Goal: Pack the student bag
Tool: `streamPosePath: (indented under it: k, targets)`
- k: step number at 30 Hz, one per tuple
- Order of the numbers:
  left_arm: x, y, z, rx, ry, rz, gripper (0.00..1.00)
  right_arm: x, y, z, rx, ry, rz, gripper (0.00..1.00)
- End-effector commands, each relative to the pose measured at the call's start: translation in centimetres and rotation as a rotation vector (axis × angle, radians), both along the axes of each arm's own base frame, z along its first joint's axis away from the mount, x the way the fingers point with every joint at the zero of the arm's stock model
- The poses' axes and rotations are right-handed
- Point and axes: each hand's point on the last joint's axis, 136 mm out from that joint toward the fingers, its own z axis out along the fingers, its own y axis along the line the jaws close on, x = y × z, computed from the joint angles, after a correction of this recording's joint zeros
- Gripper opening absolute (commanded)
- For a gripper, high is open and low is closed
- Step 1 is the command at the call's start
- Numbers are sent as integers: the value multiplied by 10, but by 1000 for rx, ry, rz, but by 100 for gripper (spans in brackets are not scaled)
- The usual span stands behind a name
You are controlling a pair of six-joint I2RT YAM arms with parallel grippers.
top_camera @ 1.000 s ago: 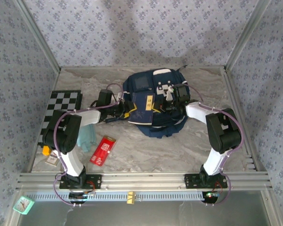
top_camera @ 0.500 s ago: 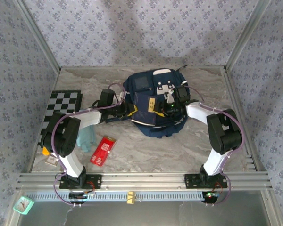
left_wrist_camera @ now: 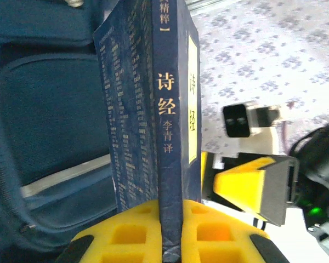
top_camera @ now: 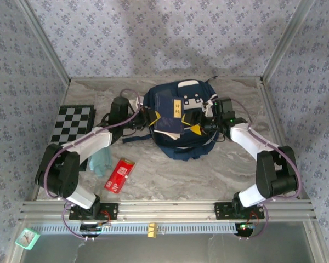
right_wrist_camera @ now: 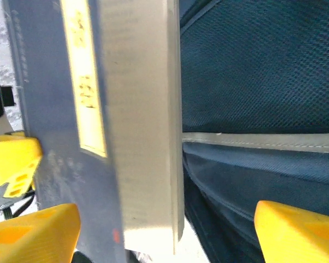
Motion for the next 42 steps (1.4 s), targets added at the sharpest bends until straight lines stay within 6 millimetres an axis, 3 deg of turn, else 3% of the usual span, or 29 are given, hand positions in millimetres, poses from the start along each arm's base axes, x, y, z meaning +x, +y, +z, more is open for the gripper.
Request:
streamPosePath:
  k: [1,5,8,13,20,23,29,37,40,42]
  targets:
    - [1,-14,68,-108,-149,-9,0,-9,8,34,123,-28,34,94]
    - [-1,-25,90,-165,-181,-17,0,-9,10,39,170,-15,26,100]
    - [-4,-33,99,-180,-197,-32,0,-8,16,63,281,-71,47,100]
    - [-1,-35,86,-137,-185,-25,0,-11,18,106,405,-161,70,98]
    - [2,-29,63,-22,-182,-6,0,-23,10,131,382,-217,77,87]
    - [1,-31,59,-21,-177,-19,0,-25,10,131,351,-230,78,76]
    - [-4,-38,60,-29,-182,-50,0,-20,12,109,291,-187,73,54]
    - [-9,-39,52,43,-207,-75,0,-16,2,83,181,-148,47,15]
    - [-10,-40,48,71,-211,-87,0,-15,0,82,179,-144,47,1]
    - [-11,-41,47,87,-223,-99,0,-16,-4,82,164,-146,42,0]
